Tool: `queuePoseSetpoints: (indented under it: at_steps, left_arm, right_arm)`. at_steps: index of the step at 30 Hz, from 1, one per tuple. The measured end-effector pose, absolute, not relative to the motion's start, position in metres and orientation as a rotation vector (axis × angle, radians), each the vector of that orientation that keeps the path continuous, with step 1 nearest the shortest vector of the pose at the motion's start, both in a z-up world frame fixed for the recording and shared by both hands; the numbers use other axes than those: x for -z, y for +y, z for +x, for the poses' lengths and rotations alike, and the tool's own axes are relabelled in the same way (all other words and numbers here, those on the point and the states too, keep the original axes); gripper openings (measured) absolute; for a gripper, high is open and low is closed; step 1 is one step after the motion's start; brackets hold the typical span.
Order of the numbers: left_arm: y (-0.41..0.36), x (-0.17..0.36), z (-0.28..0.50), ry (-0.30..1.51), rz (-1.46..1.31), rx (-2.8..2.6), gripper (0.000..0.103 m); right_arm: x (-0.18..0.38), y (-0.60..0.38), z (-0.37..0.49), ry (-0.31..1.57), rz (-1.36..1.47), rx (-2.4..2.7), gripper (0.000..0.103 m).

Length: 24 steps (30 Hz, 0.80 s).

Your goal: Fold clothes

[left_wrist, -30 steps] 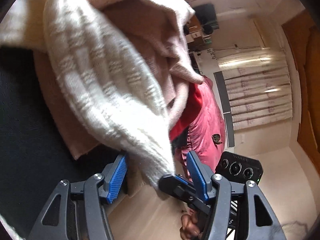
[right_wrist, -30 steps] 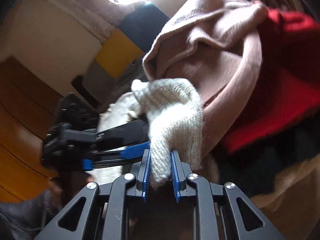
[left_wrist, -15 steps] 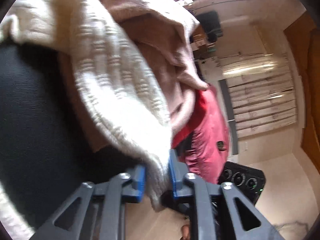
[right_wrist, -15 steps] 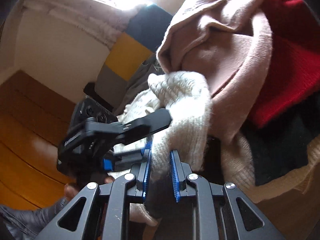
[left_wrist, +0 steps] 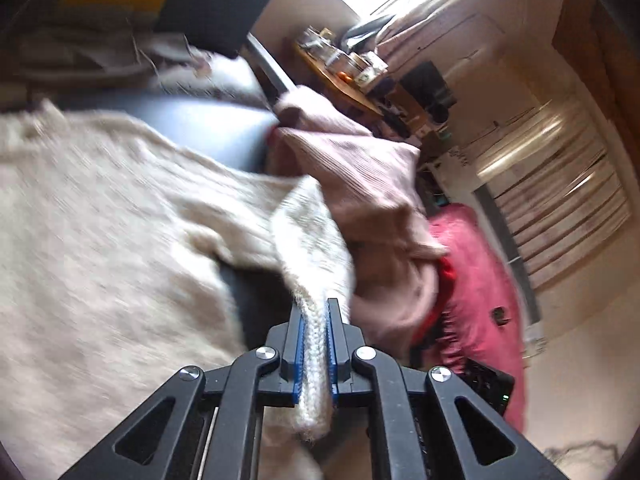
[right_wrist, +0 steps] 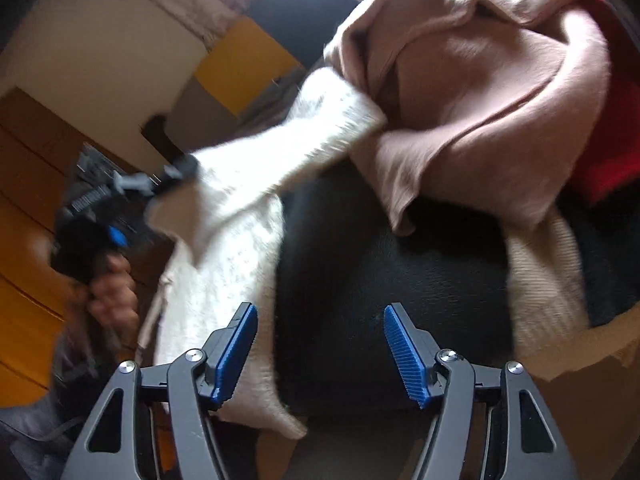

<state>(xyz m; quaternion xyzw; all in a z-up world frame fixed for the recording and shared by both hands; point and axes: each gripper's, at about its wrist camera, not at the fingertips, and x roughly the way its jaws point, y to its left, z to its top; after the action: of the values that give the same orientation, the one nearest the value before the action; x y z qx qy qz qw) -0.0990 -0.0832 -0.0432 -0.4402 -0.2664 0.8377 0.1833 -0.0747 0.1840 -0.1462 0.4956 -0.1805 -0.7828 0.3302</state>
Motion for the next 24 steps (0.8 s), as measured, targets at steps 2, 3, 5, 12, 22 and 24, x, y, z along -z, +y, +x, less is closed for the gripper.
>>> queuePoseSetpoints:
  at_steps: [2,3,5,12,22,24]
  left_arm:
    - [-0.104,0.032,-0.100,-0.691,-1.245,-2.424,0.007]
    - [-0.117,0.027,-0.099,-0.672,-1.241,-2.453,0.007]
    - [-0.148,0.021,-0.099,-0.653,-1.237,-2.505,0.007]
    - [-0.238,0.017,-0.100,-0.681,-1.258,-2.613,0.007]
    - [-0.310,-0.016,-0.087,-0.810,-1.128,-2.658,0.007]
    - [-0.324,-0.014,-0.083,-0.829,-1.135,-2.671,0.007]
  right_arm:
    - [0.148,0.167,-0.077,-0.426,1.315,2.047,0.068]
    - [0.148,0.158,-0.078,-0.403,1.325,2.047,0.068]
    - [0.150,0.142,-0.078,-0.362,1.337,2.037,0.069]
    - [0.137,0.082,-0.082,-0.222,1.248,2.000,0.070]
    - [0.150,-0.027,-0.144,-0.171,1.135,1.906,0.086]
    - [0.158,-0.035,-0.166,-0.249,1.148,1.935,0.086]
